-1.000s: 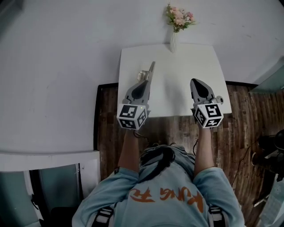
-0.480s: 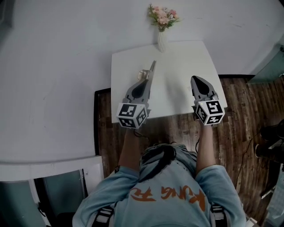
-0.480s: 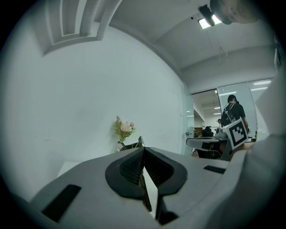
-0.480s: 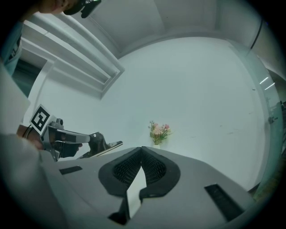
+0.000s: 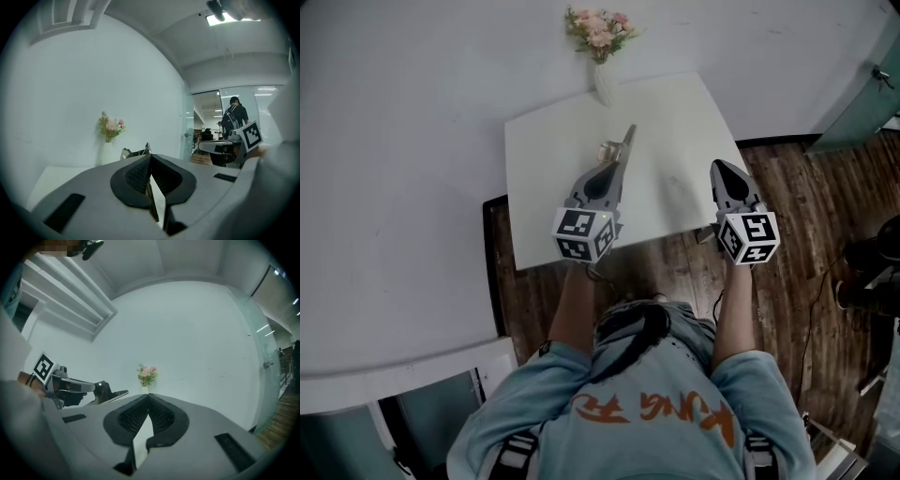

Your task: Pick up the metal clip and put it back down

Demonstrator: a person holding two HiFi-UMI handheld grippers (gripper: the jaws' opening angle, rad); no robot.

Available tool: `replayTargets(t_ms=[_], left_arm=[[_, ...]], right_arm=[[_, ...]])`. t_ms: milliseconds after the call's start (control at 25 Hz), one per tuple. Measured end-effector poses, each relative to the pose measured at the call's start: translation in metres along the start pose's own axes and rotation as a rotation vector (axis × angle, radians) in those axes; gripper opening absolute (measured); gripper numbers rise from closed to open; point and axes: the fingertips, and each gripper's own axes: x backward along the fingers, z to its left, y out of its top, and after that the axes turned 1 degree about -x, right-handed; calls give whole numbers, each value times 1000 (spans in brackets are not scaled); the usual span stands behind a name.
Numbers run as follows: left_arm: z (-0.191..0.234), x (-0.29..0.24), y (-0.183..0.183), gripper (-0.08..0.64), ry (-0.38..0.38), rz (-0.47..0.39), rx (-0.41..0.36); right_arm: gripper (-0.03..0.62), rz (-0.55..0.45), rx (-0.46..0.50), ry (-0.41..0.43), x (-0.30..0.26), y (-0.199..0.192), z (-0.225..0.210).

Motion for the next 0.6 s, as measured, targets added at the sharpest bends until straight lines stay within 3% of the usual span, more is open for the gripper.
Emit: replayTargets(t_ms=[240, 600], left_arm=[[-22, -53, -15, 26, -62, 74, 3], [-70, -123, -67, 25, -158, 208, 114]], right_arm=[[12, 20, -69, -88, 14, -17, -52], [12, 67, -191, -213, 47, -65, -102]])
